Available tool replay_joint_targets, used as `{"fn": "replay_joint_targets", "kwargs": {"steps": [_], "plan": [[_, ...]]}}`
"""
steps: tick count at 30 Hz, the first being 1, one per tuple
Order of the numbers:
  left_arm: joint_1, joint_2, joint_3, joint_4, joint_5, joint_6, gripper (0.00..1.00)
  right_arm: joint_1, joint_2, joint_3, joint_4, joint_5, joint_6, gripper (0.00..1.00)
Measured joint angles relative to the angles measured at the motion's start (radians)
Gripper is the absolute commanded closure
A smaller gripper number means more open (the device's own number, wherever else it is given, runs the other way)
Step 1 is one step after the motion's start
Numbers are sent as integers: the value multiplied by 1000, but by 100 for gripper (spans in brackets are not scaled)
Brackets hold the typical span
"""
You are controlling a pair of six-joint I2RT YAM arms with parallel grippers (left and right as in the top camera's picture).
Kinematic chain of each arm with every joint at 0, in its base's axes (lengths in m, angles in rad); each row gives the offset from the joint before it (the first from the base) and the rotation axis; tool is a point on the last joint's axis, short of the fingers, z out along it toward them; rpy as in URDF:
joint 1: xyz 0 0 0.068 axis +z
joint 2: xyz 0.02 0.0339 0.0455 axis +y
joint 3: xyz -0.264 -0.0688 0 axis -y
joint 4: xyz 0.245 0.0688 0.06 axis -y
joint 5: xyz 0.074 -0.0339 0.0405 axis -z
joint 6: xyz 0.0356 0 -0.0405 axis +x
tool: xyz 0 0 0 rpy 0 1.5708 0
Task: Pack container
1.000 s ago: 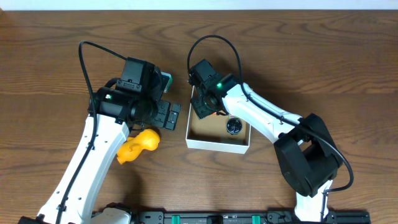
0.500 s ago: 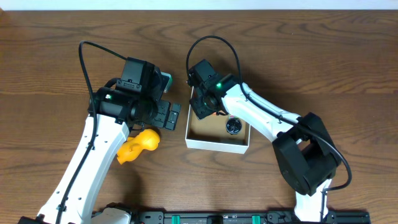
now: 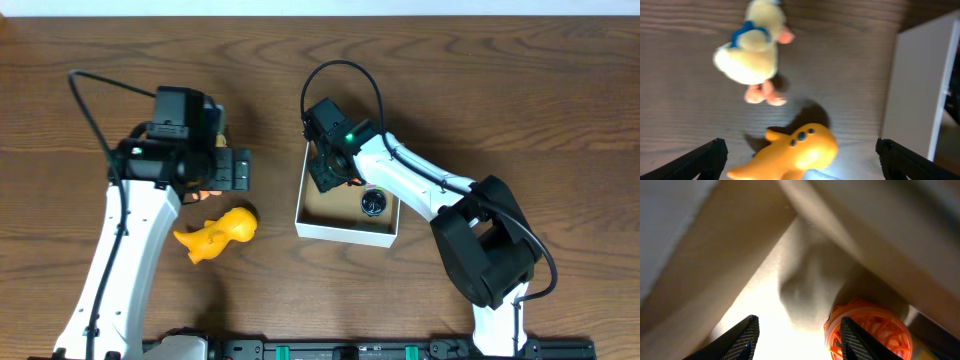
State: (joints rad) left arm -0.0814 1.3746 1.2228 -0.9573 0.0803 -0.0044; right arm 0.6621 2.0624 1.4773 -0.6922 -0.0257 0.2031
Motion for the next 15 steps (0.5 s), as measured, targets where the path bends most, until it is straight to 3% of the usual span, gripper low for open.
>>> {"fn": "replay_joint_targets", "kwargs": {"steps": [15], "plan": [[21,0,0,0,-6,0,2,-17,0,5,-55,74,86,44]]}}
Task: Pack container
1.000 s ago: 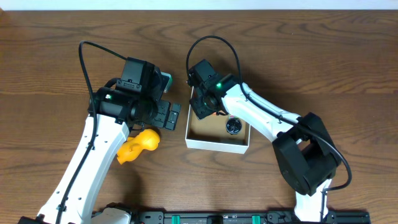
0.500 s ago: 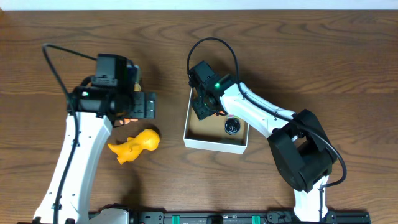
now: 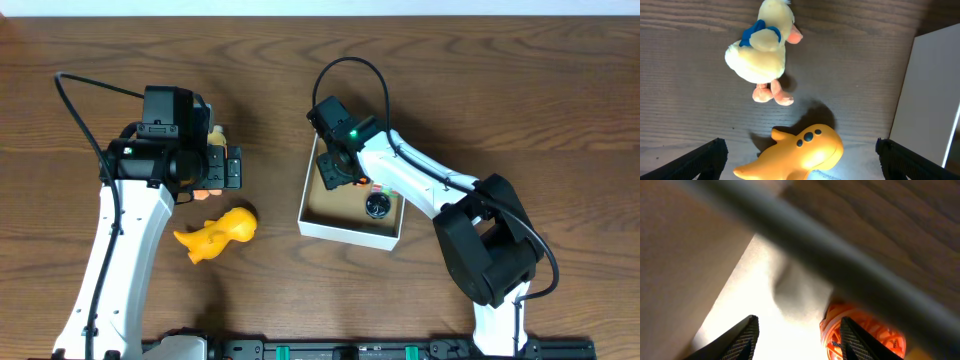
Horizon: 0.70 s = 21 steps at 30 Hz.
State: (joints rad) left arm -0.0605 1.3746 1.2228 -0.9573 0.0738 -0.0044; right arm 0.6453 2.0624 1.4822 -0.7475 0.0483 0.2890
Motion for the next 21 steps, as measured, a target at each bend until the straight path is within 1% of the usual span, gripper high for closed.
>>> {"fn": "replay_joint_targets", "kwargs": {"steps": [12,16,21], "plan": [[0,0,0,0,0,0,2,0,0,1,-18,28,12,41],[0,0,0,0,0,0,2,0,-6,23,-65,35,8,41],[0,0,0,0,0,0,2,-20,-93,81,-134,71,6,40]]}}
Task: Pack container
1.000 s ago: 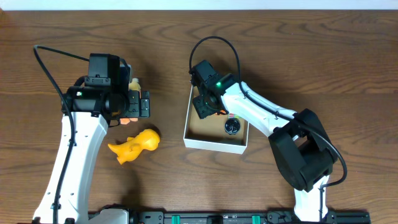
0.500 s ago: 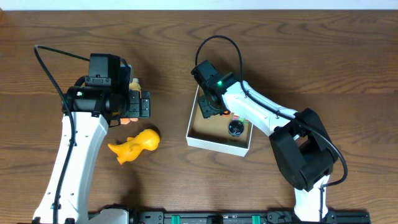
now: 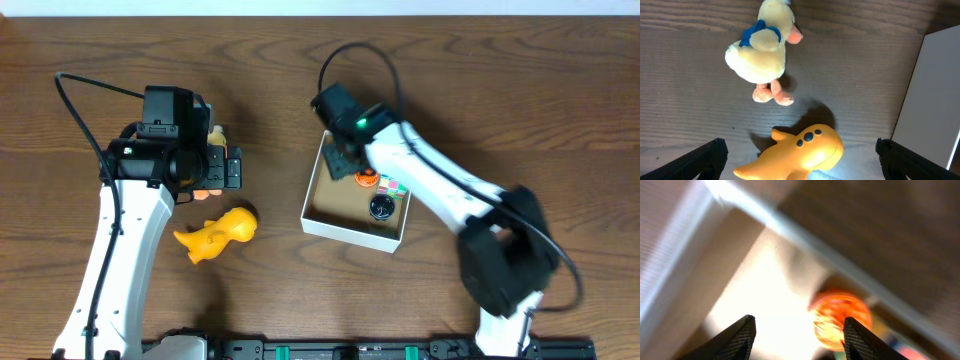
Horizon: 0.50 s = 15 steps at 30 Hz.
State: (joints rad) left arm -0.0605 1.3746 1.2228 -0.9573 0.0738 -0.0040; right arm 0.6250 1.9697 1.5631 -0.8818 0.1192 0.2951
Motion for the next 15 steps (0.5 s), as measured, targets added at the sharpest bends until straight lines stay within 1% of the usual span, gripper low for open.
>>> {"fn": "replay_joint_targets", "kwargs": {"steps": [5,8,11,13,15], "plan": [[0,0,0,0,0,0,2,-82,-183,56,-64,43,10,40],[0,0,0,0,0,0,2,-172,-263,69,-168,64,62,40],[0,0,0,0,0,0,2,-269,-277,68,-270,68,128,41],[0,0,0,0,0,0,2,-333,-269,39,-287,49,163,40],[0,0,0,0,0,0,2,-367,-265,-5,-280,25,181,40]]}}
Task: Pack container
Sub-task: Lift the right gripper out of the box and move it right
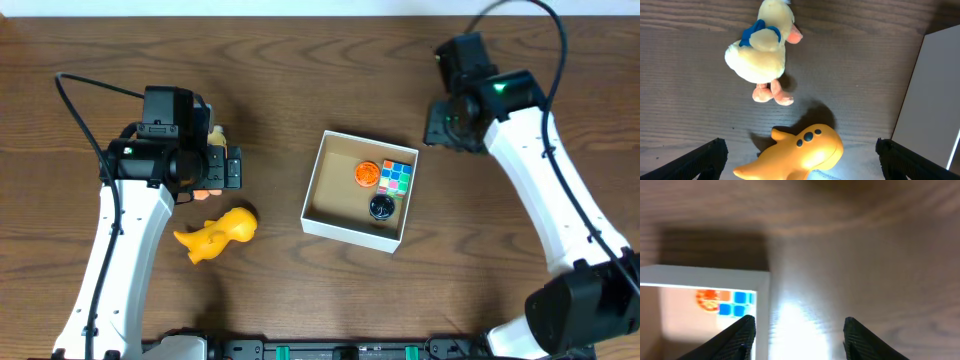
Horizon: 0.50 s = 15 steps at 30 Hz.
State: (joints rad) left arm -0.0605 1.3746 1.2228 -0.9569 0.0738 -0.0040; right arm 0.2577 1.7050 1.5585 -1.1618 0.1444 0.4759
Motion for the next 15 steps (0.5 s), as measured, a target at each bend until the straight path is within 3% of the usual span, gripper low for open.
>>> {"fn": "replay_joint_targets", "kwargs": {"steps": [9,15], "plan": [[0,0,0,0,0,0,2,-5,34,-264,192,-127,25,39],[0,0,0,0,0,0,2,-5,69,-332,319,-190,0,37]]}}
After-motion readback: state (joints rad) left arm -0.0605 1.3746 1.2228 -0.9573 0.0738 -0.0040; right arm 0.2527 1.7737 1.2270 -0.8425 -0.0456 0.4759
